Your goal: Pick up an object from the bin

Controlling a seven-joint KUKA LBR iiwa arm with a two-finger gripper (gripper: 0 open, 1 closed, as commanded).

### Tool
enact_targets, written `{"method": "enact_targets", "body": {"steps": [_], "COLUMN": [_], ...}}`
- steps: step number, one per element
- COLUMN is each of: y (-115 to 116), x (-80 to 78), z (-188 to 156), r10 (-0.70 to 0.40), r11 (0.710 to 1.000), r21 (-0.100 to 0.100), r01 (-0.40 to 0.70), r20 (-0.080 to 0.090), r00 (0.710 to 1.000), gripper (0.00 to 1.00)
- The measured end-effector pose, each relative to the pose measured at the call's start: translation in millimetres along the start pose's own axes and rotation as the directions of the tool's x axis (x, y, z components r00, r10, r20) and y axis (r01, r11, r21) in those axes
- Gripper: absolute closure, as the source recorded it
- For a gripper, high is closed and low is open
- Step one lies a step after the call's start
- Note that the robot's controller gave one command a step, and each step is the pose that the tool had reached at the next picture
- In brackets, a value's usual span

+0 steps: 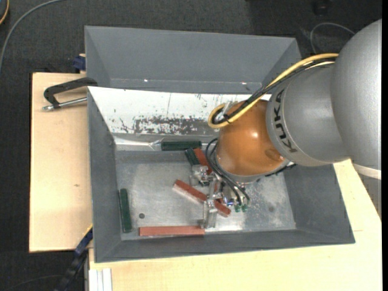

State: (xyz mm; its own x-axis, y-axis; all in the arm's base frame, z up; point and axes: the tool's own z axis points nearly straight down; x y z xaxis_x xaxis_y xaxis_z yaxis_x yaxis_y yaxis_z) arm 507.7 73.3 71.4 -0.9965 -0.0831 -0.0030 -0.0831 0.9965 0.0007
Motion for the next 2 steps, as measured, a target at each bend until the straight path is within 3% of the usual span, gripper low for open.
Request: {"method": "enact_targets", "body": {"steps": [1, 2], "y": [0, -15], "x": [0.6, -56.3], "z": [1, -200], "r10": [0.0, -0.292], "r11": [1.0, 0.956], "r21": [-0.001, 0.003], "r01": [0.0, 0.292], "r20": [-0.002, 0.012], "r00": [1.0, 0.956], "gripper": [1.0, 1.0]}}
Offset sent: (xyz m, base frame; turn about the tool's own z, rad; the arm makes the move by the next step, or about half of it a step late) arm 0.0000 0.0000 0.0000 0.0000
